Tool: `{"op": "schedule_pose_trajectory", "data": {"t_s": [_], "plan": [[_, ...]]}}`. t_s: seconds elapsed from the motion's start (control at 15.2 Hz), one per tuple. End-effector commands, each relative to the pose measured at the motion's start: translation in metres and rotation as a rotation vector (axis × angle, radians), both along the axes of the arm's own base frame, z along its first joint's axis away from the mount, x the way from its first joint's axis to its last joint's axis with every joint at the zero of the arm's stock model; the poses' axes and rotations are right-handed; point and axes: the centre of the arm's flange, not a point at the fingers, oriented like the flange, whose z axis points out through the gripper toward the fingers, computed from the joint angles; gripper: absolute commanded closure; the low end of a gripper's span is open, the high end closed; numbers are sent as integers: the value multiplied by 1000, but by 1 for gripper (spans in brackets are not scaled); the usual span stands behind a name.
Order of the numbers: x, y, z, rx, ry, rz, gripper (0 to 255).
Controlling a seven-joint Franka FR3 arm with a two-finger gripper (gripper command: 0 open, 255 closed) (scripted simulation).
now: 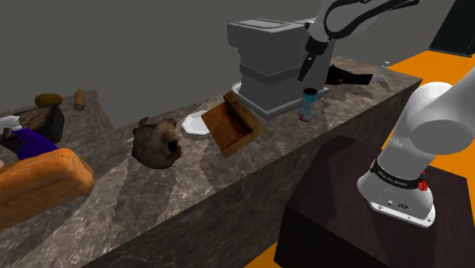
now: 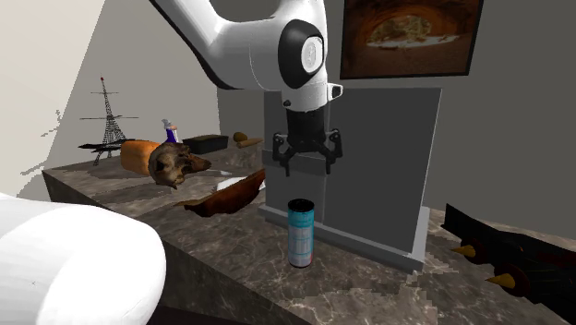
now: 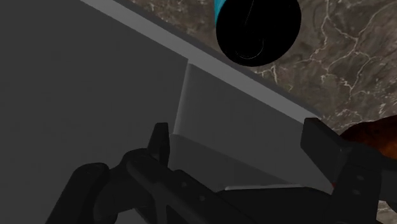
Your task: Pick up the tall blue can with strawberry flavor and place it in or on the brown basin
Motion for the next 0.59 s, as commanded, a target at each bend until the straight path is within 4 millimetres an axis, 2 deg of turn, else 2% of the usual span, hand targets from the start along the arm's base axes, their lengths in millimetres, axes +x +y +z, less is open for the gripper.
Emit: {"op": "schedule_pose_trajectory", "data": {"t_s": [0.0, 0.07, 0.13, 0.2, 0.26, 0.4, 0.46, 0.53], "plan": [[0, 4, -70, 32, 278, 10, 0], [-5, 2, -73, 33, 278, 9, 255], [-14, 2, -66, 34, 278, 9, 255], [-10, 10, -77, 30, 278, 8, 255], [3, 12, -75, 26, 277, 6, 255], [-5, -8, -77, 36, 274, 7, 255], [11, 2, -81, 28, 274, 7, 255], [7, 8, -81, 27, 274, 8, 255]]}}
